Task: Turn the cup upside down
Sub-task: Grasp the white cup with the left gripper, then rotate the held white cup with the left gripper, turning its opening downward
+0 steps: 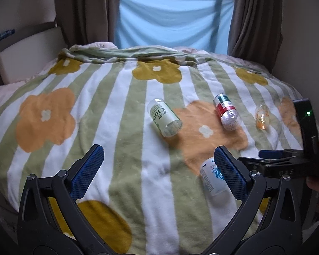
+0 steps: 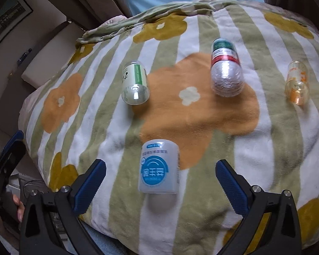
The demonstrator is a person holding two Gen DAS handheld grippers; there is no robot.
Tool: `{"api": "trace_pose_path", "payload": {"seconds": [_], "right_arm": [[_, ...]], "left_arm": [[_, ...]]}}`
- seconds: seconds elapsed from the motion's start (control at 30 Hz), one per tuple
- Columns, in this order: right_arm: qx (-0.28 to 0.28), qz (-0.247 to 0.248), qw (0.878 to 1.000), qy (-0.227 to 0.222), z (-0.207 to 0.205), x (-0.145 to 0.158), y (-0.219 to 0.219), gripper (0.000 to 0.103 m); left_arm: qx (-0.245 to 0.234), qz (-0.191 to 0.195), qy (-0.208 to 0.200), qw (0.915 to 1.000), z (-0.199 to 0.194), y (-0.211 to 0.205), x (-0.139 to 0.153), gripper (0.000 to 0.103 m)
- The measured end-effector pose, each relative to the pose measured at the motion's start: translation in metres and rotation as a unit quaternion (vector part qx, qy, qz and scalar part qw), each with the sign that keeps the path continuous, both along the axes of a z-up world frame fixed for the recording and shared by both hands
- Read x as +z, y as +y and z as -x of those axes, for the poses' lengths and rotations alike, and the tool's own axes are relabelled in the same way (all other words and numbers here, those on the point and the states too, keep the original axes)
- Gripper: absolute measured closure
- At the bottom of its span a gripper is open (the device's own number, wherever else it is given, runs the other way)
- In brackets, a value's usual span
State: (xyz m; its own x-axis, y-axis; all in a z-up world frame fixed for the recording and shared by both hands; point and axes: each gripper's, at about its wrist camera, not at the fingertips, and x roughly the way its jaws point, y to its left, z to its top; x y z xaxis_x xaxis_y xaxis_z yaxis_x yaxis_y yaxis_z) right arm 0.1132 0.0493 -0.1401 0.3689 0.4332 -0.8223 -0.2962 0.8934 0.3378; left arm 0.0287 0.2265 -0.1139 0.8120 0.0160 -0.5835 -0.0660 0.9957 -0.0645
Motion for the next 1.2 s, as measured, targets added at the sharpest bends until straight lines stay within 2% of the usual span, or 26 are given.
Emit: {"api": "trace_pose_path", "payload": {"seconds": [0.1, 0.23, 0.3, 0.37, 0.43, 0.53, 0.57, 0.67, 0.73, 0.87, 0.97, 1.1, 1.2], "right_arm": [[0.001, 0.006, 1.000, -0.028, 0.008, 0.010, -0.022, 0.000], [-0.022, 0.034, 0.997, -0.072, 0.019, 0.019, -0.055, 0.000], [-0.040, 0.031, 0.992, -0.114, 0.033, 0.024, -0.073, 0.000], [-0.055, 0.042, 0.988, -0.139, 0.041, 0.026, -0.084, 0.000], [-0.055, 0.041, 0.987, -0.148, 0.044, 0.026, -0.094, 0.000], [-0.050, 0.030, 0.986, -0.155, 0.048, 0.021, -0.104, 0.000], [-0.048, 0.025, 0.986, -0.157, 0.049, 0.020, -0.106, 0.000], [-0.042, 0.009, 0.987, -0.156, 0.051, 0.014, -0.110, 0.000], [-0.038, 0.001, 0.988, -0.151, 0.052, 0.008, -0.111, 0.000], [-0.033, -0.012, 0.989, -0.143, 0.049, 0.000, -0.112, 0.000], [-0.028, -0.020, 0.989, -0.141, 0.049, -0.003, -0.113, 0.000], [-0.025, -0.021, 0.989, -0.141, 0.049, -0.004, -0.113, 0.000], [-0.025, -0.023, 0.990, -0.138, 0.049, -0.005, -0.113, 0.000]], "left_arm": [[-0.017, -0.016, 0.030, 0.9993, -0.016, -0.020, 0.004, 0.000], [-0.056, -0.007, 0.069, 0.9960, -0.036, -0.049, 0.006, 0.000], [-0.062, 0.012, 0.101, 0.9929, -0.051, -0.061, 0.002, 0.000], [-0.067, 0.047, 0.144, 0.9862, -0.068, -0.070, -0.009, 0.000], [-0.064, 0.085, 0.204, 0.9732, -0.089, -0.077, -0.029, 0.000], [-0.049, 0.131, 0.287, 0.9476, -0.117, -0.080, -0.068, 0.001], [-0.034, 0.146, 0.319, 0.9358, -0.124, -0.078, -0.084, 0.002], [0.002, 0.175, 0.379, 0.9087, -0.139, -0.075, -0.116, 0.011], [0.010, 0.179, 0.403, 0.8975, -0.145, -0.078, -0.129, 0.011], [0.014, 0.156, 0.428, 0.8900, -0.155, -0.089, -0.144, 0.012], [0.020, 0.160, 0.438, 0.8842, -0.159, -0.092, -0.153, 0.015], [0.028, 0.160, 0.444, 0.8811, -0.163, -0.092, -0.161, 0.015], [0.027, 0.167, 0.444, 0.8800, -0.164, -0.092, -0.166, 0.024]]}}
